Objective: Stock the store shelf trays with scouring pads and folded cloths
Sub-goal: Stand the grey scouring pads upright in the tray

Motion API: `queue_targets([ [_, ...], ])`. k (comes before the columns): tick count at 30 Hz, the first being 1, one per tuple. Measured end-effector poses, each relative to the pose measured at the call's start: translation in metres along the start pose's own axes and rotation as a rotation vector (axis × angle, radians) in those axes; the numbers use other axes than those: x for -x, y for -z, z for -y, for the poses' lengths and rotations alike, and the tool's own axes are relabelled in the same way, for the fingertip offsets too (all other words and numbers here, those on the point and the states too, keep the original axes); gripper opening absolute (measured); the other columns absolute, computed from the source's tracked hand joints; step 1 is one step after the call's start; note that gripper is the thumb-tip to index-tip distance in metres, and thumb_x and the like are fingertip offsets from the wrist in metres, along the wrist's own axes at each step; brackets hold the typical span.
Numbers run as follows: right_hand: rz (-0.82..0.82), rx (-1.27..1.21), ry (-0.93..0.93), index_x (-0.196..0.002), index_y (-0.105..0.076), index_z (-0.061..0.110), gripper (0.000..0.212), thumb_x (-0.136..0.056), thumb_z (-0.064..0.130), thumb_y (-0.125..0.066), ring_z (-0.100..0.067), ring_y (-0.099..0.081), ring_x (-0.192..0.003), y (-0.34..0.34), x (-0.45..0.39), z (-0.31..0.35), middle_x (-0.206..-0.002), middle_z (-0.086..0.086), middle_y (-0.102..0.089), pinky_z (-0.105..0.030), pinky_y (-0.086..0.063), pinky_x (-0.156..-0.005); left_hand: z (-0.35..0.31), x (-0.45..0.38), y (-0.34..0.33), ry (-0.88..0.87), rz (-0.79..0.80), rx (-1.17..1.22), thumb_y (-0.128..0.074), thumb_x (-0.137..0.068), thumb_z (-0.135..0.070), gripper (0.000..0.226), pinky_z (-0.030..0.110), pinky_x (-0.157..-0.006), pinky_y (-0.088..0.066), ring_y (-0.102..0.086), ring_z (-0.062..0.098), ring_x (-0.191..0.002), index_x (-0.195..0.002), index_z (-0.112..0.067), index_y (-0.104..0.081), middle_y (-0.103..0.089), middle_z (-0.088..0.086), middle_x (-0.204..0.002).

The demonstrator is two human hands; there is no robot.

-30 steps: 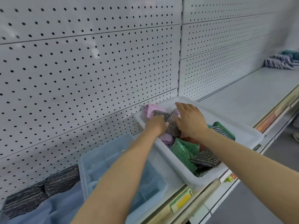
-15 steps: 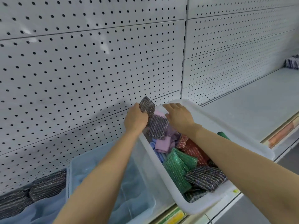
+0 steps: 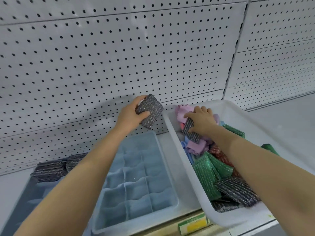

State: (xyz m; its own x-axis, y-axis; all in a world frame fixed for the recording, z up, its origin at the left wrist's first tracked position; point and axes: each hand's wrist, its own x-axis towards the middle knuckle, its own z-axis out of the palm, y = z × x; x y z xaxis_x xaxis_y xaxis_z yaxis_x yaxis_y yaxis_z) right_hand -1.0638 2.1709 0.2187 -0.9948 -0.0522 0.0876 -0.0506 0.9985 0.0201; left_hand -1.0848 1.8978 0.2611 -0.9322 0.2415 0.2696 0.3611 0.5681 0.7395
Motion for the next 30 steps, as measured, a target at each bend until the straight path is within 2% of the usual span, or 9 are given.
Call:
queue_targets([
  [4, -0.027, -0.277, -0.062, -0.131, -0.054, 0.029, 0.055, -0.08, 0.008, -0.061, -0.028, -0.055, -0.096, 0.019, 0.011, -0.008, -0.107, -0.004, -0.043, -0.036, -0.048, -0.076, 0.002, 0.013, 0.035, -0.011, 0.022, -0.014, -0.07, -0.088, -0.018, 0.056, 0.01, -0.075, -0.046, -0.058, 0.0, -0.091, -0.137, -0.036, -0.048, -0.059, -0.008, -0.115],
  [7, -0.163, -0.339, -0.096, -0.126, -0.059, 0.025, 0.052, -0.08, 0.001, -0.056, -0.029, -0.056, -0.097, 0.035, 0.02, -0.009, -0.105, -0.008, -0.052, -0.032, -0.046, -0.074, 0.004, 0.026, 0.065, -0.017, 0.03, -0.043, -0.071, -0.087, -0.017, 0.056, 0.021, -0.086, -0.043, -0.057, 0.009, -0.101, -0.136, -0.033, -0.05, -0.059, -0.007, -0.118],
  [12, -0.419, -0.547, -0.171, -0.106, -0.069, 0.017, 0.034, -0.08, -0.002, -0.059, -0.025, -0.059, -0.089, 0.064, 0.04, 0.007, -0.106, -0.013, -0.065, -0.027, -0.044, -0.077, 0.017, 0.055, 0.127, 0.029, 0.059, -0.075, -0.067, -0.09, -0.015, 0.043, 0.025, -0.089, -0.041, -0.055, 0.01, -0.099, -0.128, -0.029, -0.055, -0.059, -0.007, -0.11],
  [15, -0.469, -0.733, -0.177, -0.107, -0.068, 0.013, 0.03, -0.083, -0.004, -0.061, -0.016, -0.056, -0.091, 0.078, 0.058, 0.038, -0.102, -0.004, -0.063, -0.012, -0.043, -0.075, 0.039, 0.073, 0.166, 0.077, 0.087, -0.134, -0.068, -0.09, -0.019, 0.032, 0.033, -0.093, -0.046, -0.06, 0.02, -0.102, -0.119, -0.027, -0.059, -0.063, 0.0, -0.109],
  [17, -0.45, -0.914, -0.137, -0.107, -0.068, 0.011, 0.029, -0.083, -0.005, -0.063, -0.015, -0.058, -0.087, 0.084, 0.068, 0.069, -0.099, -0.005, -0.064, -0.001, -0.044, -0.065, 0.054, 0.086, 0.187, 0.127, 0.115, -0.162, -0.068, -0.089, -0.023, 0.03, 0.033, -0.091, -0.045, -0.059, 0.021, -0.105, -0.119, -0.024, -0.06, -0.063, 0.001, -0.112],
  [22, -0.33, -1.152, -0.049, -0.099, -0.071, 0.017, 0.029, -0.077, -0.003, -0.07, -0.012, -0.06, -0.075, 0.079, 0.078, 0.158, -0.092, -0.007, -0.069, -0.011, -0.049, -0.06, 0.085, 0.122, 0.228, 0.206, 0.214, -0.27, -0.07, -0.088, -0.023, 0.029, 0.028, -0.087, -0.037, -0.055, 0.019, -0.106, -0.116, -0.022, -0.063, -0.06, -0.004, -0.11],
  [24, -0.264, -1.203, -0.02, -0.098, -0.07, 0.018, 0.029, -0.077, -0.002, -0.072, -0.01, -0.061, -0.073, 0.074, 0.082, 0.196, -0.093, -0.006, -0.07, -0.013, -0.05, -0.062, 0.099, 0.137, 0.24, 0.246, 0.235, -0.315, -0.071, -0.087, -0.022, 0.032, 0.026, -0.089, -0.034, -0.051, 0.015, -0.106, -0.118, -0.023, -0.063, -0.057, -0.006, -0.111],
  [27, -0.186, -1.222, 0.013, -0.097, -0.07, 0.018, 0.029, -0.077, -0.002, -0.073, -0.008, -0.061, -0.073, 0.065, 0.086, 0.246, -0.093, -0.004, -0.07, -0.014, -0.052, -0.067, 0.125, 0.158, 0.247, 0.26, 0.318, -0.378, -0.069, -0.088, -0.022, 0.022, 0.027, -0.081, -0.04, -0.058, 0.017, -0.102, -0.11, -0.024, -0.065, -0.064, -0.004, -0.108],
  [30, -0.136, -1.201, 0.05, -0.092, -0.069, 0.018, 0.027, -0.076, -0.003, -0.072, -0.012, -0.062, -0.078, 0.054, 0.089, 0.288, -0.092, -0.001, -0.07, -0.027, -0.055, -0.08, 0.157, 0.173, 0.238, 0.234, 0.38, -0.475, -0.068, -0.089, -0.027, 0.023, 0.032, -0.083, -0.047, -0.06, 0.018, -0.098, -0.111, -0.023, -0.066, -0.066, -0.001, -0.109],
])
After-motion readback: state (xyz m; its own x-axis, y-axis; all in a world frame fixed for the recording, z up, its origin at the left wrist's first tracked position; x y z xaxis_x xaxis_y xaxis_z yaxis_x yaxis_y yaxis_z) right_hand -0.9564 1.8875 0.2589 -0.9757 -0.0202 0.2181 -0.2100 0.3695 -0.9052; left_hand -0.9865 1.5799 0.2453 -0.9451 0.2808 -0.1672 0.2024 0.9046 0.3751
